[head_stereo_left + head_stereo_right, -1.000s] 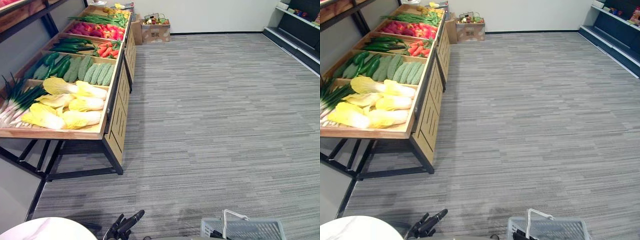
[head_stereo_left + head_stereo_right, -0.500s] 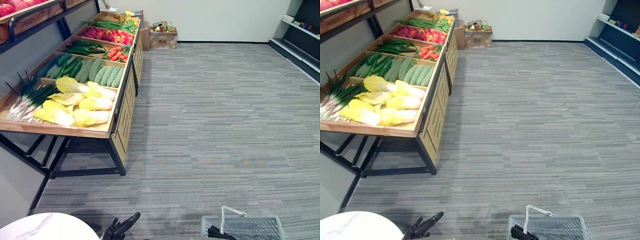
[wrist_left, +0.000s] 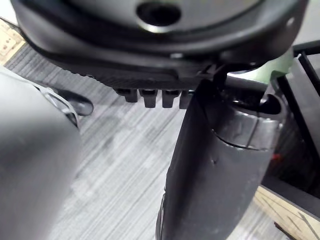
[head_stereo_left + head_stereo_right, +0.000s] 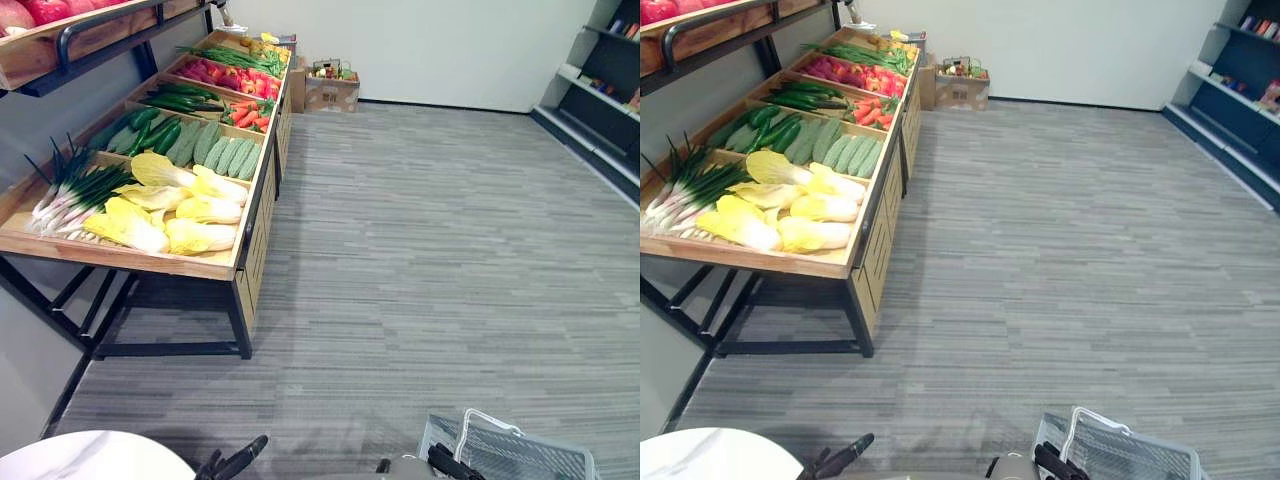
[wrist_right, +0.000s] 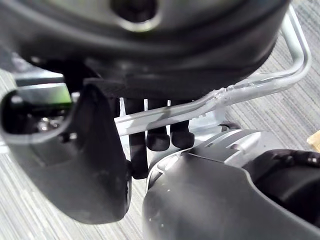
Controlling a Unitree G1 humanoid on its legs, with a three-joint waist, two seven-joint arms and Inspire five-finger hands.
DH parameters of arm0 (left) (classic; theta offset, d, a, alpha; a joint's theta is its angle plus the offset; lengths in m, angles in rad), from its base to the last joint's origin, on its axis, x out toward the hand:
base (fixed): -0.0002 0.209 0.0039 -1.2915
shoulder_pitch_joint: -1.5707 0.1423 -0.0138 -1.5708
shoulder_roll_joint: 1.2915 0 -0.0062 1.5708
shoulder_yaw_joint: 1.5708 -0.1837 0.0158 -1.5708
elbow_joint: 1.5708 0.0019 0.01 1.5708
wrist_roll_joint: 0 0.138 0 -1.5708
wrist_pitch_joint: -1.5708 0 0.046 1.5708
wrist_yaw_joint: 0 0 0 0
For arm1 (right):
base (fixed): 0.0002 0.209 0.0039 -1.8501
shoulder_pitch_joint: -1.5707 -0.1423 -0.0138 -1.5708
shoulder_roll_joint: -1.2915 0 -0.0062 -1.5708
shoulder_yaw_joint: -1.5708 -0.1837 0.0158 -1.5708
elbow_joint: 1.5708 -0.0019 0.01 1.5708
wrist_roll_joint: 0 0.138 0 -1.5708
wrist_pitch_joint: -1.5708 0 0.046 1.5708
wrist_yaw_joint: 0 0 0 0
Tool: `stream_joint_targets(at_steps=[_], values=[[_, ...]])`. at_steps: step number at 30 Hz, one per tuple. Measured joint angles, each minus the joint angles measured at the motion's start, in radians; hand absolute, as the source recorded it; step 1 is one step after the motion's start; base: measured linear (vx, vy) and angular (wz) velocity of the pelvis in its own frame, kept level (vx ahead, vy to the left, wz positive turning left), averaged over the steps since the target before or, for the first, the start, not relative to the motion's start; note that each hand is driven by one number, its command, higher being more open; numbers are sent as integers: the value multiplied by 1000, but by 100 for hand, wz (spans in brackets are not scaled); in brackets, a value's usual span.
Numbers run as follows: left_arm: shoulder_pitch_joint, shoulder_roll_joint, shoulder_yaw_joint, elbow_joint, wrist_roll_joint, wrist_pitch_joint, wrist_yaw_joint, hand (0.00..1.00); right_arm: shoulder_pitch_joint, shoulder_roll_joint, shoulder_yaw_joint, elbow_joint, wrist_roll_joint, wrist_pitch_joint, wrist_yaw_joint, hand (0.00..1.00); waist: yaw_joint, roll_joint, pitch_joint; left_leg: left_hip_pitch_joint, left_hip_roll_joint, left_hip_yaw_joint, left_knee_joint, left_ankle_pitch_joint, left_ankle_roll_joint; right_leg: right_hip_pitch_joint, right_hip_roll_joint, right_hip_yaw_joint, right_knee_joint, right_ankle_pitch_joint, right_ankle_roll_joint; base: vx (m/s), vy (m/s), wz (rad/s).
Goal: Pick vegetable in the basket
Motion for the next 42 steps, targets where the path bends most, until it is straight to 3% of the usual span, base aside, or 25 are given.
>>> stream_joint_targets(at_steps=[3, 5, 7, 8, 10, 11, 13, 14, 15, 16, 17, 19, 22, 23, 24, 25, 26, 27, 29, 33, 35, 36, 38, 40, 42], values=[[6, 0, 36, 4, 0, 13, 0, 100, 3, 29, -47, 7, 0, -13, -1, 0, 1, -1, 0, -7, 33, -19, 56, -48, -42, 4, 28, 61, -293, 143, 13, 154, -45, 18], [9, 2, 53, 4, 0, 11, 1, 100, 2, 35, -59, 15, 0, -18, -2, 0, 2, -4, 2, 5, 49, -26, 77, -72, -76, 17, 41, 66, -327, 182, 8, 263, -152, 20], [6, 16, 69, 0, -1, 8, 1, 100, 17, 49, -59, 22, 1, -11, -10, 0, 2, -19, 0, 25, 79, -52, 121, -130, -132, 52, 78, 102, -308, 216, -38, 401, -339, 28], [1, 15, 68, 0, -2, 8, 1, 100, 17, 48, -64, 22, 8, -11, -12, 0, 0, -5, 5, 31, 102, -54, 139, -145, -147, 50, 93, 103, -280, 227, -63, 346, -346, 16], [-1, -16, 69, -4, -16, 7, -12, 100, 17, 14, -59, 24, 14, 4, -12, 0, 1, 49, -16, 27, 189, -40, 201, -152, -188, 32, 163, 81, -202, 116, -100, 375, -318, 0], [-4, -24, 69, -6, -21, 6, -19, 100, 13, 10, -59, 31, 14, 8, -12, 0, 0, 50, -17, 2, 203, -39, 244, -140, -193, 33, 171, 80, -200, 104, -107, 400, -348, -10], [-4, -47, 79, -13, -23, -19, -33, 100, 11, 5, -57, 41, 14, 12, -11, 0, 2, 59, -23, -83, 261, -44, 426, -105, -165, 57, 208, 78, -230, 82, -131, 348, -329, -11], [-7, -46, 115, -21, -40, -29, -46, 100, 13, -1, -49, 47, 14, 17, -11, 0, 2, 63, -22, -161, 315, -51, 605, -46, -125, 93, 235, 80, -258, 68, -150, 379, -307, -9], [-15, -47, 138, -17, -42, -30, -44, 100, 14, -14, -22, 58, 18, 21, -10, 0, 3, 57, -13, -239, 351, -90, 792, -22, -132, 148, 257, 79, -294, 71, -166, 373, -278, -10], [-20, -51, 149, -14, -41, -29, -44, 100, 15, -16, -18, 60, 23, 23, -11, 0, 5, 55, -10, -266, 362, -99, 860, -43, -142, 180, 264, 77, -310, 73, -173, 425, -248, -14], [-27, -58, 154, -14, -35, -38, -42, 100, 21, -26, -15, 59, 26, 23, -10, 0, 18, 45, -8, -302, 358, -69, 897, -82, -137, 240, 266, 73, -342, 82, -187, 404, -194, -16], [-36, -55, 153, -20, -18, -35, -42, 100, 20, -27, -20, 56, 29, 17, -9, 0, 26, 34, -7, -316, 332, -12, 800, -103, -129, 287, 261, 73, -375, 82, -187, 324, -128, -12], [-47, -64, 141, -18, -15, -25, -37, 100, 0, -19, -41, 23, 38, 1, -2, 0, 17, 18, 1, -344, 201, 13, 391, -79, -125, 321, 233, 77, -397, 75, -174, 284, 46, -4], [-54, -64, 133, -18, -17, -19, -36, 100, -7, -15, -61, 13, 39, 2, 10, 0, 19, 11, 5, -346, 140, -5, 208, 19, -107, 326, 219, 82, -396, 63, -155, 224, 153, -10], [-56, -70, 123, -12, -21, -14, -36, 100, -4, -21, -58, 11, 39, 3, 20, 0, 26, 21, 1, -341, 105, -52, 100, 170, -100, 335, 220, 97, -394, 46, -130, 226, 154, -18], [-59, -70, 110, -6, -23, -15, -34, 100, -5, -23, -53, 14, 39, 6, 22, 0, 36, 26, -5, -324, 90, -66, 73, 223, -45, 342, 223, 118, -392, 28, -116, 187, 115, -6], [-68, -60, 103, -2, -20, -15, -33, 100, -5, -15, -36, 15, 40, 6, 21, 0, 35, 13, -4, -317, 76, -72, 64, 228, -51, 344, 213, 122, -393, 24, -110, 226, 92, 11], [-80, -46, 87, -4, -20, -21, -33, 100, -9, -6, -4, 18, 50, 13, 32, 0, 31, -10, 2, -312, 58, -72, 51, 226, -46, 344, 198, 142, -393, 20, -105, 236, 97, 18], [-85, -30, 66, 5, -20, -18, -26, 100, -13, 13, 19, 17, 75, 18, 39, 0, 35, -22, 6, -294, 45, -60, 40, 221, -42, 350, 180, 158, -388, 20, -104, 166, 82, -6], [-83, -31, 67, 15, -22, -19, -17, 100, -12, 9, 22, 20, 72, 0, 40, 0, 40, -15, 7, -236, 18, -20, 26, 189, -33, 379, 142, 182, -382, 1, -73, 69, 78, -22], [-82, -32, 68, 19, -23, -19, -20, 100, -15, 1, 20, 20, 64, -7, 42, 0, 41, -14, 3, -241, 0, 2, 76, 138, -25, 383, 110, 180, -368, -44, -56, 37, 94, -22], [-81, -32, 68, 20, -29, -18, -20, 100, -15, -8, 15, 21, 42, -7, 41, 0, 40, -21, 4, -240, -19, 12, 102, 112, -19, 374, 81, 181, -331, -92, -42, 37, 101, -14], [-77, -30, 66, 20, -39, -16, -25, 100, -6, -21, 3, 21, 35, -4, 41, 0, 39, -29, -6, -228, -53, 22, 106, 86, -9, 361, 38, 182, -271, -129, -20, 99, 134, -6], [-74, -34, 62, 22, -39, -15, -27, 100, -7, -23, -2, 21, 35, -5, 31, 0, 34, -18, -14, -211, -58, 27, 85, 73, -3, 302, 17, 176, -138, -115, 3, 128, 106, -11], [-51, -28, 62, 20, -42, -11, -28, 100, -23, -24, -1, 19, 31, -2, 29, 0, 37, -10, -29, -187, -48, 42, 80, 60, 8, 201, -12, 160, 71, -63, 54, 194, 202, -21]])
